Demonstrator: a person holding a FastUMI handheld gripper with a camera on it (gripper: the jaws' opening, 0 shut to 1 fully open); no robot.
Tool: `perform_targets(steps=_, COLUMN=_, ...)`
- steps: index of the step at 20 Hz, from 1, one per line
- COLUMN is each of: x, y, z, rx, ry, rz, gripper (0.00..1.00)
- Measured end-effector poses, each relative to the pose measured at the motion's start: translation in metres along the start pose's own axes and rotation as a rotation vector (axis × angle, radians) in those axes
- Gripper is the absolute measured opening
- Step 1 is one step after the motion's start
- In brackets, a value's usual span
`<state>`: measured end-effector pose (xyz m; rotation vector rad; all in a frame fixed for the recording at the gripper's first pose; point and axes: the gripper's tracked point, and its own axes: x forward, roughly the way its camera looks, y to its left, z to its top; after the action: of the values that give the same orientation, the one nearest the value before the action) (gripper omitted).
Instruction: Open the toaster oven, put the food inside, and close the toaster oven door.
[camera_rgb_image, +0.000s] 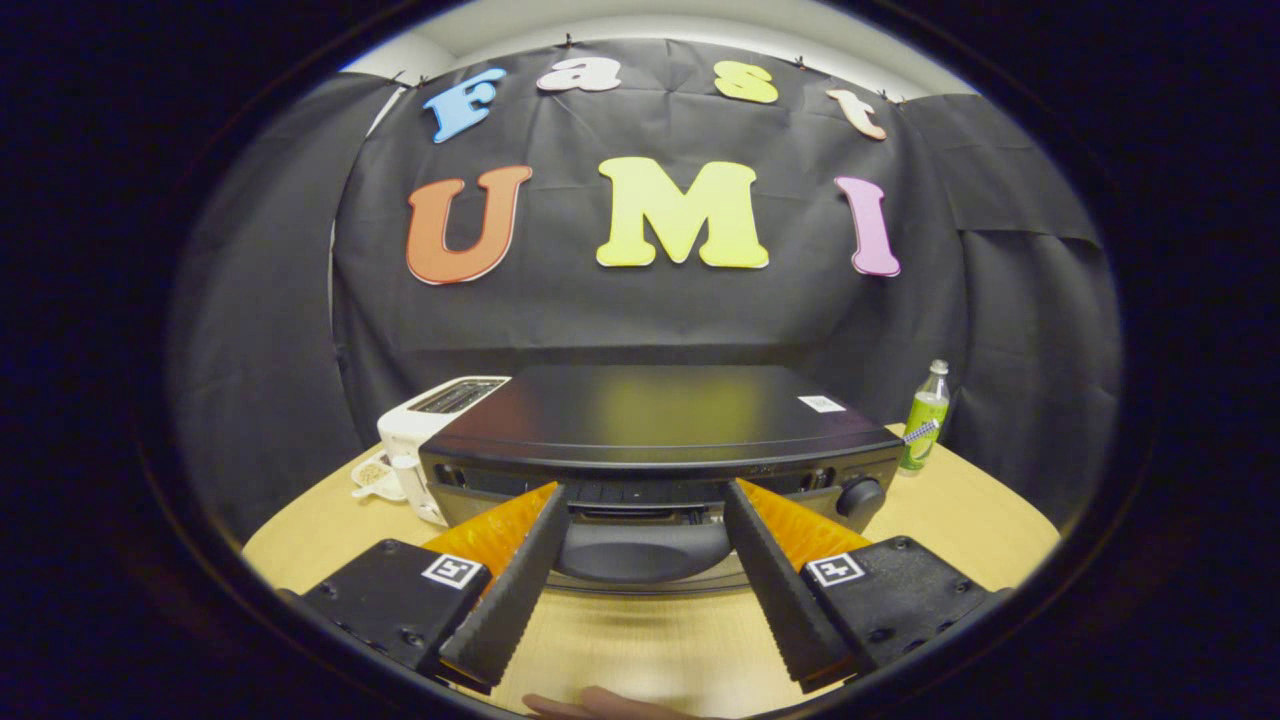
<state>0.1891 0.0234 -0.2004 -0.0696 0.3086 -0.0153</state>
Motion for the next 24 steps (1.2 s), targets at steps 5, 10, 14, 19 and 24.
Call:
perform_targets(steps=5, x=-0.028, y=0.000, z=-0.027, rx=-0.003, ry=0.058, rz=0.027, gripper=1.00)
perform_targets(steps=10, x=-0.048, y=-0.003, z=-0.053, rx=-0.039, ry=0.140, rz=0.030, gripper=1.00)
perform_targets(steps=14, x=-0.056, y=-0.004, z=-0.072, rx=-0.048, ry=0.216, rz=0.003, gripper=1.00)
perform_targets(steps=19, x=-0.063, y=-0.003, z=-0.096, rx=-0.046, ry=0.333, rz=0.000, gripper=1.00)
perform_targets(steps=24, x=-0.066, y=-0.011, z=-0.108, rx=-0.046, ry=0.383, rz=-0.016, gripper=1.00)
